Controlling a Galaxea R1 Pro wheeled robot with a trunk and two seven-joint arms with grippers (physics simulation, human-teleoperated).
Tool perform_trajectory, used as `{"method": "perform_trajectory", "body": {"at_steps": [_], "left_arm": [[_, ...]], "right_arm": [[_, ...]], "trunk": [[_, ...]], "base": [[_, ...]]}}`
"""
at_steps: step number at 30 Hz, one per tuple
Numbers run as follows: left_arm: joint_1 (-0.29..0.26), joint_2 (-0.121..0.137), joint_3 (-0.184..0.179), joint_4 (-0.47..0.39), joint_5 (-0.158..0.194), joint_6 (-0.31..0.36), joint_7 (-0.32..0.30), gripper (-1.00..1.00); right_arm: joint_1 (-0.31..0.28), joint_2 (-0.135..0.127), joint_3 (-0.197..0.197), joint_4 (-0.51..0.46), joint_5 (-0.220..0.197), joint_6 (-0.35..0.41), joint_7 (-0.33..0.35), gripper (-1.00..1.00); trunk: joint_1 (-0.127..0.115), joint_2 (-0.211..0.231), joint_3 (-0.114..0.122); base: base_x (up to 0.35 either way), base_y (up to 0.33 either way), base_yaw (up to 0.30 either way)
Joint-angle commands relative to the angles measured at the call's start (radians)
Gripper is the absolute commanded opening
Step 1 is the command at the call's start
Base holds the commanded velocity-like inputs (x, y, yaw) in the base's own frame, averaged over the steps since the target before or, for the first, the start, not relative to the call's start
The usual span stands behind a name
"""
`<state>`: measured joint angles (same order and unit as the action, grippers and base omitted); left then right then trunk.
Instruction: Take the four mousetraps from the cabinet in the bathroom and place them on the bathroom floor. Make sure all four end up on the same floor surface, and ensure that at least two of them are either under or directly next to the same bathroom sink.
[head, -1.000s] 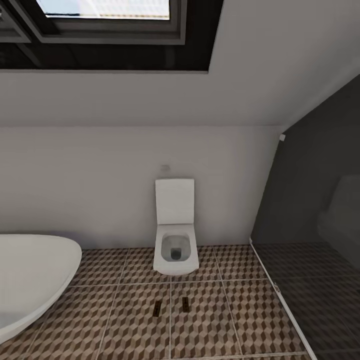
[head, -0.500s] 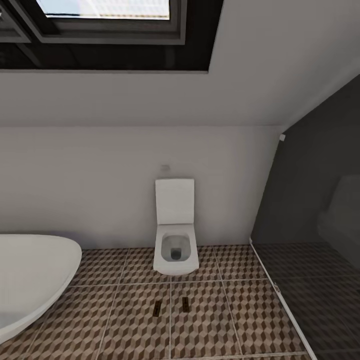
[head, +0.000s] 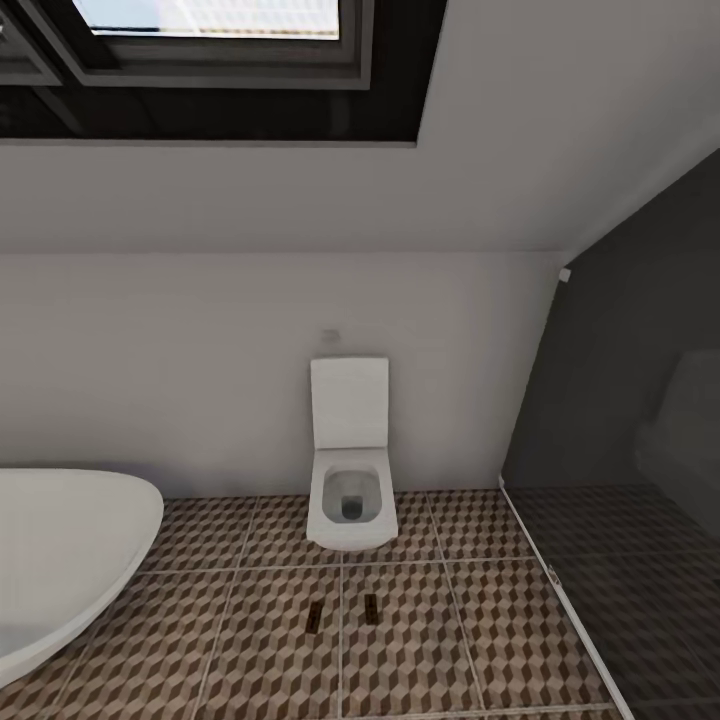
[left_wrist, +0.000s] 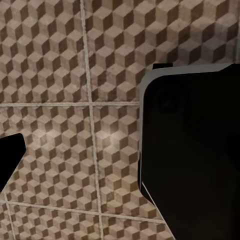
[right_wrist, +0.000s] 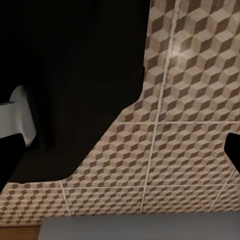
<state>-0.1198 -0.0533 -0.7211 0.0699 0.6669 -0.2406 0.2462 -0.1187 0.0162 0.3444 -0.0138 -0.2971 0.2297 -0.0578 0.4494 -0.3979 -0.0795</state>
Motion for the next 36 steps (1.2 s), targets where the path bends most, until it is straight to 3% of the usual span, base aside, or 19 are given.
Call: {"method": "perform_trajectory", "body": {"at_steps": [1,9,12,18,22,28,36], "left_arm": [[-0.001,-0.002,-0.006,0.004,0.003,-0.005,0.001,1.0],[-0.001,-0.007,-0.006,0.004,0.003,-0.003,0.001,1.0],[-0.001,-0.008,-0.006,0.004,0.003,-0.002,0.001,1.0],[-0.001,-0.009,-0.006,0.004,0.003,0.001,0.001,1.0],[-0.001,-0.009,-0.006,0.004,0.003,0.016,0.001,1.0],[0.001,-0.01,-0.006,0.004,0.003,0.08,0.0,1.0],[0.026,-0.006,-0.006,0.004,0.003,0.122,-0.002,1.0]], "right_arm": [[0.002,0.0,0.009,-0.002,-0.01,-0.005,-0.004,1.0],[0.014,-0.003,0.008,-0.002,-0.01,-0.116,-0.001,1.0],[0.015,-0.003,0.008,-0.003,-0.01,-0.205,0.001,1.0],[0.016,-0.003,0.008,-0.003,-0.011,-0.315,0.02,1.0],[0.016,-0.004,0.008,-0.004,-0.011,-0.342,0.073,1.0],[0.016,-0.011,0.008,-0.004,-0.01,-0.36,0.204,1.0],[0.016,-0.02,0.007,-0.005,-0.01,-0.364,0.257,1.0]], "trunk": [[0.001,-0.002,-0.002],[0.001,-0.002,-0.002],[0.001,-0.002,-0.002],[0.001,-0.002,-0.002],[0.001,-0.002,-0.002],[0.001,-0.002,-0.002],[0.001,-0.002,-0.002]], "base": [[0.0,0.0,0.0],[0.0,0.0,0.0],[0.0,0.0,0.0],[0.0,0.0,0.0],[0.0,0.0,0.0],[0.0,0.0,0.0],[0.0,0.0,0.0]]}}
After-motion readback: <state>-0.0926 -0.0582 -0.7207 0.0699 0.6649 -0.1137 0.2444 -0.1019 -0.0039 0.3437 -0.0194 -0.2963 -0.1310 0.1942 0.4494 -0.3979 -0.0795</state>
